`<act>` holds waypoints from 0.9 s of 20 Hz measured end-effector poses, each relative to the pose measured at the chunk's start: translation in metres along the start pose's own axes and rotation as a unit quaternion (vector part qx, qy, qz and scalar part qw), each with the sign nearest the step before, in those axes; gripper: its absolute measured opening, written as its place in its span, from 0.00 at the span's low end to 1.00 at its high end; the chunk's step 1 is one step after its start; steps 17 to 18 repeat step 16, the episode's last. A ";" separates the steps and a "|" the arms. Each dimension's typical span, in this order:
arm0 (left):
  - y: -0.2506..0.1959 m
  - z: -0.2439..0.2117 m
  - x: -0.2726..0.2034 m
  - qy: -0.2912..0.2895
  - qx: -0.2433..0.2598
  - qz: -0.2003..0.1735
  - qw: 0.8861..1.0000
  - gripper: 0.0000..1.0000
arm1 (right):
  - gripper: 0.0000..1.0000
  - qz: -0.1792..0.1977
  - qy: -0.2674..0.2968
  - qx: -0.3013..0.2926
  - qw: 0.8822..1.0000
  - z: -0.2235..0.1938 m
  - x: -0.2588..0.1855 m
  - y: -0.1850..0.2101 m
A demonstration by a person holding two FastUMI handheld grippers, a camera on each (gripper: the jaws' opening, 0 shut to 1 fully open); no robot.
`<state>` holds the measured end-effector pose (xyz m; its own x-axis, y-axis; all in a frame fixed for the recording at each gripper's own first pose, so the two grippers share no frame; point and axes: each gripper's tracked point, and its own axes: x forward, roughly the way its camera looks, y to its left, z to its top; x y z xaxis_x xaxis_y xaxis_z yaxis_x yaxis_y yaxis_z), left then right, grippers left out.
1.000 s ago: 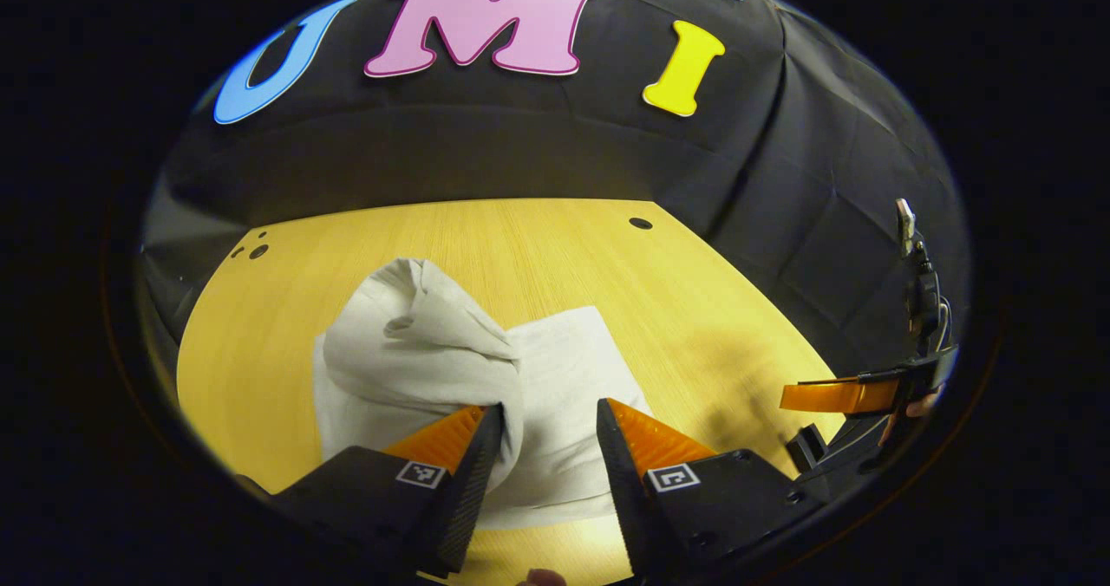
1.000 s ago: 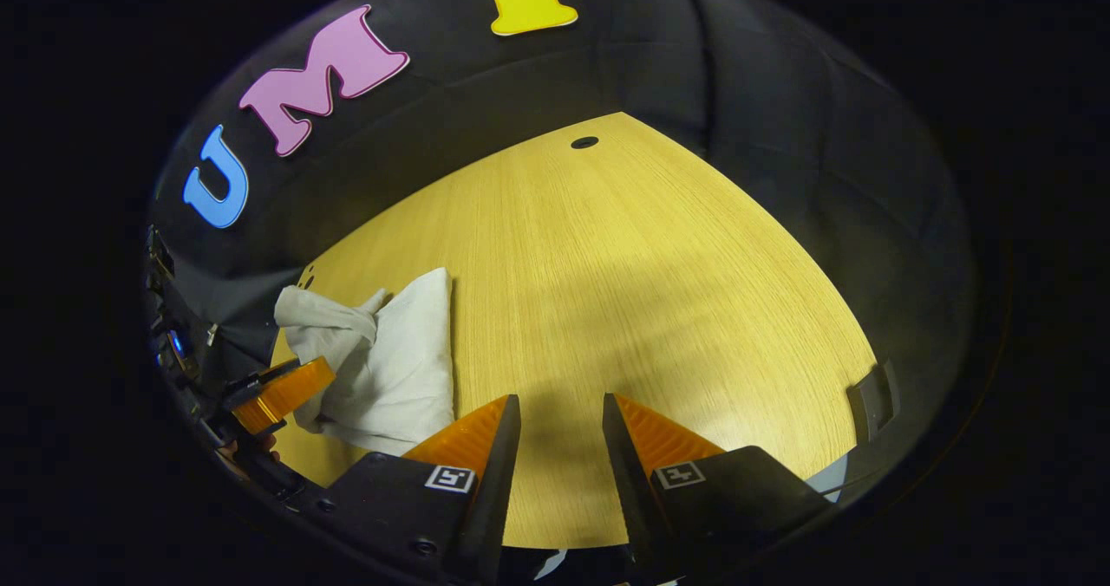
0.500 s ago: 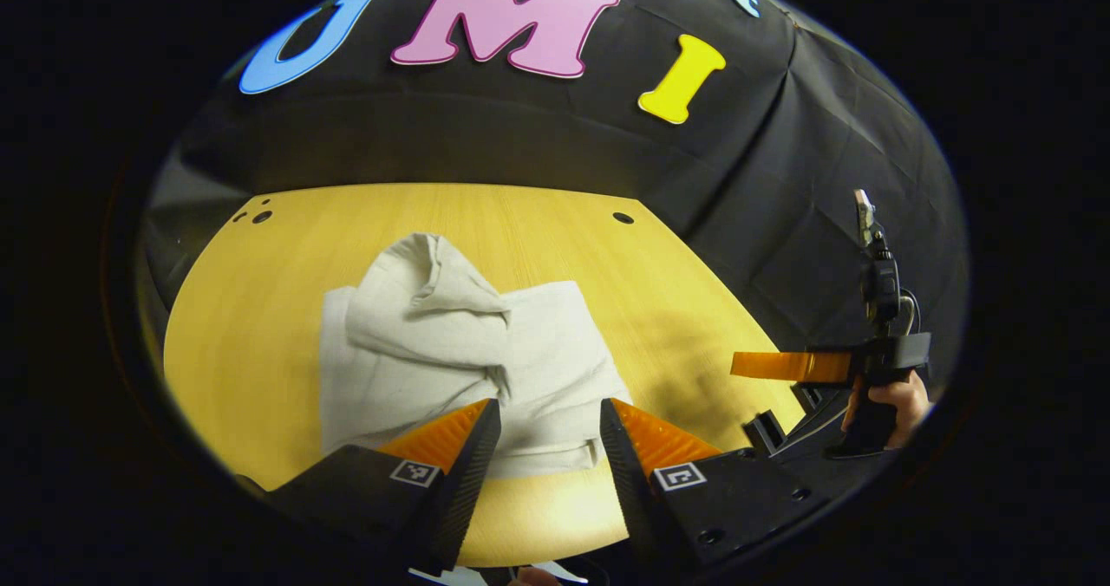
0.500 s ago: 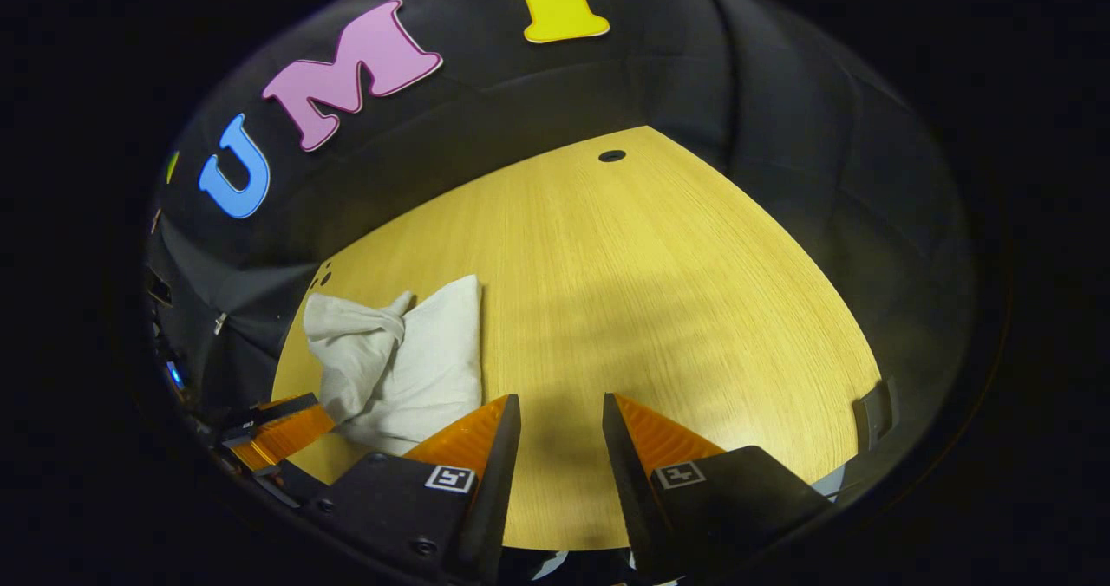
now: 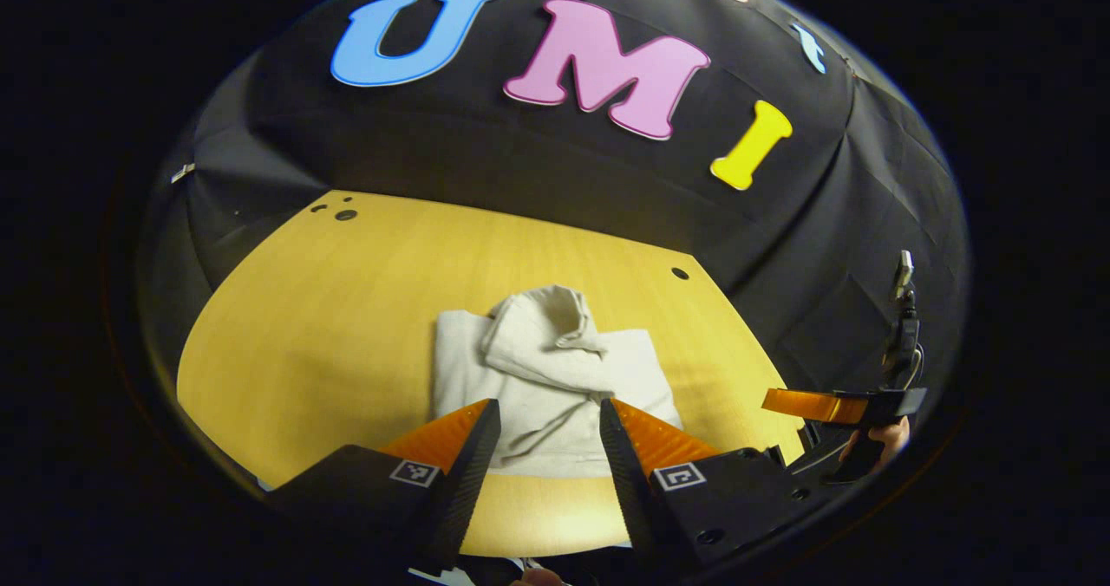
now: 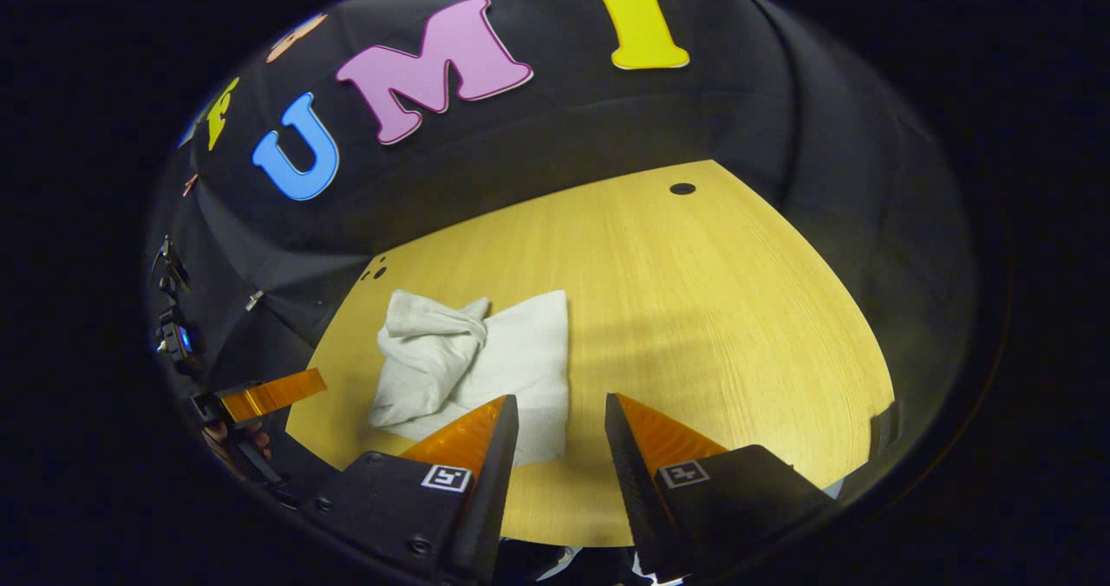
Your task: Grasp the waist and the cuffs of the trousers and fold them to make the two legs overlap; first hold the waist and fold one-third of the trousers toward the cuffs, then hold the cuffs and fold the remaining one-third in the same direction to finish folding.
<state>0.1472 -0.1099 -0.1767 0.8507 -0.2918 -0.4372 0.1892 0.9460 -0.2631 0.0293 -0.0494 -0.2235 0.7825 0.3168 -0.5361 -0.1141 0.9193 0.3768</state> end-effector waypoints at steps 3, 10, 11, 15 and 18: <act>0.026 0.010 -0.007 -0.008 -0.015 0.020 1.000 0.75 | 0.63 0.016 -0.008 -0.013 1.000 0.008 0.001 0.027; 0.053 0.008 -0.021 0.000 -0.032 0.043 0.999 0.75 | 0.68 0.043 -0.002 -0.048 0.998 0.005 0.014 0.068; 0.053 0.002 -0.019 0.011 -0.034 0.044 0.998 0.75 | 0.68 0.047 0.004 -0.054 0.997 0.002 0.015 0.071; 0.049 -0.018 -0.020 0.031 -0.048 0.052 0.997 0.75 | 0.68 0.043 0.035 -0.083 0.995 -0.012 0.026 0.065; 0.048 -0.019 -0.022 0.031 -0.049 0.054 0.997 0.75 | 0.68 0.041 0.040 -0.086 0.995 -0.013 0.028 0.062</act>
